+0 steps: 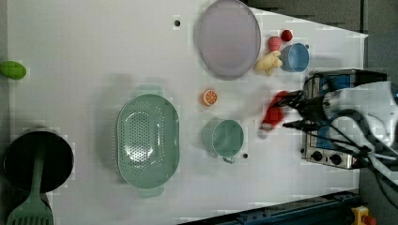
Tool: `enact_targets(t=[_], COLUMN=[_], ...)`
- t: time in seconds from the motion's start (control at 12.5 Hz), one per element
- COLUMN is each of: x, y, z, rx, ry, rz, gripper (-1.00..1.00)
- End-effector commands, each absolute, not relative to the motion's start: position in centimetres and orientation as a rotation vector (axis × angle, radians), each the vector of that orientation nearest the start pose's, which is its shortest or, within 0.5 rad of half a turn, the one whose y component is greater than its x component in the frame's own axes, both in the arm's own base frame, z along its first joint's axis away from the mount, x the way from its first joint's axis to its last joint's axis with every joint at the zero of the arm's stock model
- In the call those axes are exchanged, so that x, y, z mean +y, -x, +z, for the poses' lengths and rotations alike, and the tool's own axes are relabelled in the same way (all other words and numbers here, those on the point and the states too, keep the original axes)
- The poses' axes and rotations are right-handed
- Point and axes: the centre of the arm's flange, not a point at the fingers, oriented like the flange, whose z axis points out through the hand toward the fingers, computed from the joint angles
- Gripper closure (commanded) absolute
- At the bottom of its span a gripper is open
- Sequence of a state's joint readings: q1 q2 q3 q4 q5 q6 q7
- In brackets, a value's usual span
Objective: Pick ketchup from strainer and place it on the table
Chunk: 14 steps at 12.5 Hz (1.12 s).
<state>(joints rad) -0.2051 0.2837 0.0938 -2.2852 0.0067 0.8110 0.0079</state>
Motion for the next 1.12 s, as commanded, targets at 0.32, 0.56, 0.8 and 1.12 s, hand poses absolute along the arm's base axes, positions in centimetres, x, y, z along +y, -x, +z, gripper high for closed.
enact_targets(t=[0.32,0.56,0.8,1.12], x=[-1.8,-1.2,0.1,0.4], y=[-53.8,-55.2,-56.7,-56.3], z=[32.3,41.0,49.2,55.4], rx=[1.223,1.26,1.214,1.216], ry=[2.879,2.867,2.863,2.891], rz=[0.069,0.045,-0.053,0.046], gripper=[-1.0,-1.0,-1.0,-1.0])
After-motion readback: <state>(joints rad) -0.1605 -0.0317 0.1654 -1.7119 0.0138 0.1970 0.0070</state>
